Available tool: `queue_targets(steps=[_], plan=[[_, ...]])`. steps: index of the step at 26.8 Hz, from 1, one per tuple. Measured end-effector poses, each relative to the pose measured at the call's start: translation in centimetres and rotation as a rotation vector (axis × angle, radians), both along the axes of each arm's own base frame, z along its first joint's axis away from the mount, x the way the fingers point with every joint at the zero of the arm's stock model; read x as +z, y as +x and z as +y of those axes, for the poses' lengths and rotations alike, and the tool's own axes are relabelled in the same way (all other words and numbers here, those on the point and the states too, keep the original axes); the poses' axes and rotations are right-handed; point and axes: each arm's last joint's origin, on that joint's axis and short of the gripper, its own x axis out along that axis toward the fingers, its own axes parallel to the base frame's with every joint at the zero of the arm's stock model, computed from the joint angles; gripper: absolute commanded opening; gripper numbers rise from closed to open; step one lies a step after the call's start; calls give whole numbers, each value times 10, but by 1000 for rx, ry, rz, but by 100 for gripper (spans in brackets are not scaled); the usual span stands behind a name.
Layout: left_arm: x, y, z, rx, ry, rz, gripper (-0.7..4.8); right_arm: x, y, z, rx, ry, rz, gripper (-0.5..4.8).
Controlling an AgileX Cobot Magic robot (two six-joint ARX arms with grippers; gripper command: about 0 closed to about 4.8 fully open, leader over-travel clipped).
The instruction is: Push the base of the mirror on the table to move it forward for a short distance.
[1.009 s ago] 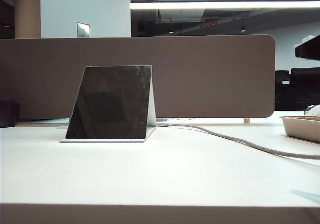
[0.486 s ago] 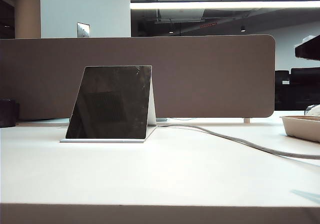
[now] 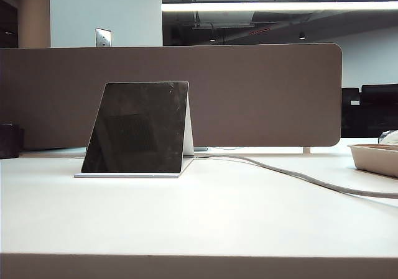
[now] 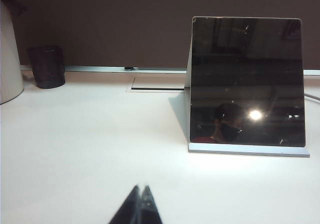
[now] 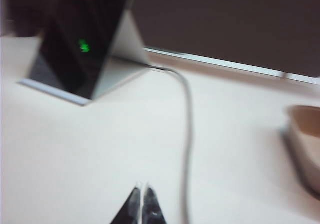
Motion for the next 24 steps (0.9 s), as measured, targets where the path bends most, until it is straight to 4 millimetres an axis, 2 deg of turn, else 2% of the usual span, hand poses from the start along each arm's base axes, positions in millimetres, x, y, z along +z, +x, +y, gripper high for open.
queue_targets(steps=[7,13,24], plan=[[0,0,0,0,0,0,-1,0,7,-23,-244,0,0,22],[0,0,0,0,0,0,-1,0,8,-35,-376,0,0,22],[0,0,0,0,0,0,-1,0,8,-36,-378,0,0,22]])
